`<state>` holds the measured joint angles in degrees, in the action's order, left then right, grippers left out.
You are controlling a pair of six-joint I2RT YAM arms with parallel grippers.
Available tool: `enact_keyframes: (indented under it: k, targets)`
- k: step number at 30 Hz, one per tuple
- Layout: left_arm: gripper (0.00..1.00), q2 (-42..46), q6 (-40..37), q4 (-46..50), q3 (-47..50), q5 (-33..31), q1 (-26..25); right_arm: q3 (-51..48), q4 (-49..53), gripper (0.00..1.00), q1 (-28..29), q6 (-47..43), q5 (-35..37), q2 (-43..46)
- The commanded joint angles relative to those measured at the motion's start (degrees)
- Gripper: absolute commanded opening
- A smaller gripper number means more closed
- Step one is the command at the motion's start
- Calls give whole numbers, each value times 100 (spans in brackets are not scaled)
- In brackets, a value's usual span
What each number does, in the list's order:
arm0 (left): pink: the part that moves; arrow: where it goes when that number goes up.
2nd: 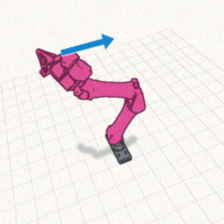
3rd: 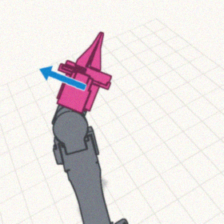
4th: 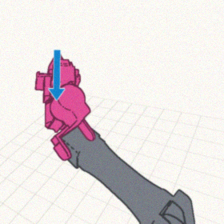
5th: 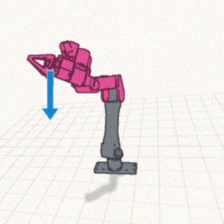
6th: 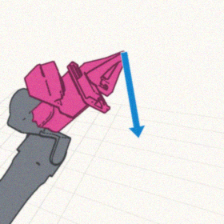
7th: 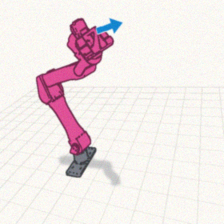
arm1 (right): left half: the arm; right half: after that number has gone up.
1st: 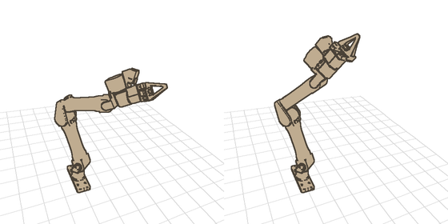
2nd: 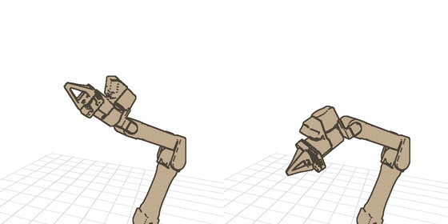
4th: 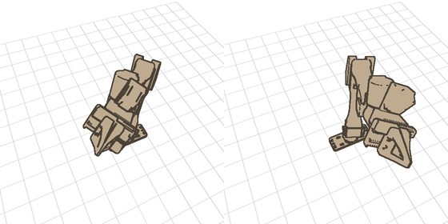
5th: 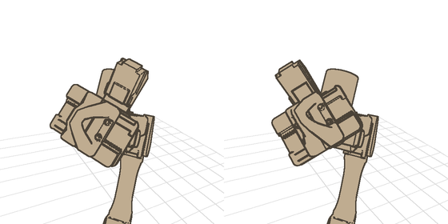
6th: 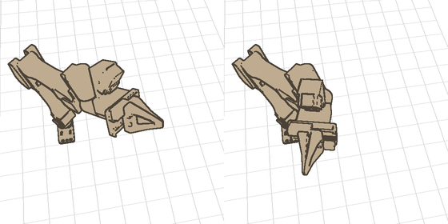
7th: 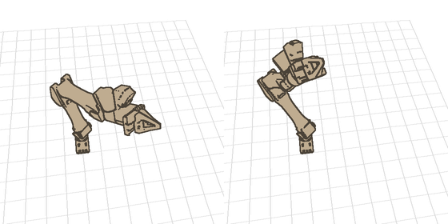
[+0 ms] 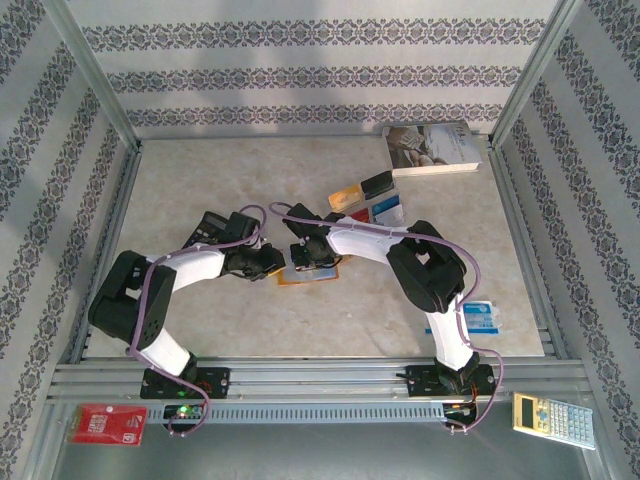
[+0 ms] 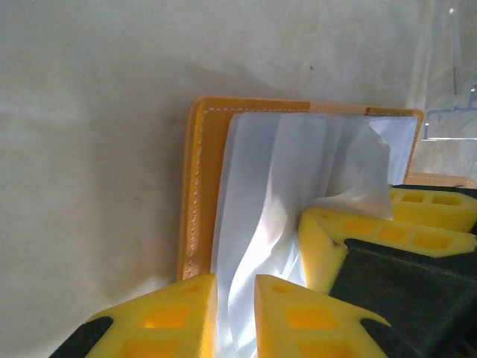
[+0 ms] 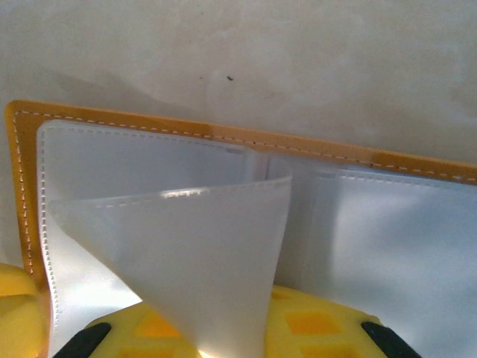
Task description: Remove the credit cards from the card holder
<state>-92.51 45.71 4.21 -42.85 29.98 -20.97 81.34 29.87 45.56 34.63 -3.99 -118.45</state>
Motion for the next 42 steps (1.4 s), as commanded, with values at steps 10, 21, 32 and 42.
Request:
enact_keyframes:
  k: [10, 21, 32, 42]
  targets:
    - [16, -524, 202, -328, -214, 138, -223, -520, 20, 19, -130, 144, -44, -412]
    - [6, -406, 285, -422, -243, 223, -252, -778, -289, 19, -241, 311, -217, 68]
    - [29, 1243, -330, 1393, -665, -1106, 56, -795, -359, 48, -350, 391, 217, 1861]
    - [76, 2799, -1444, 2462, -1101, -3540, 422, -1608, -647, 94, -932, -792, 1957, 3917]
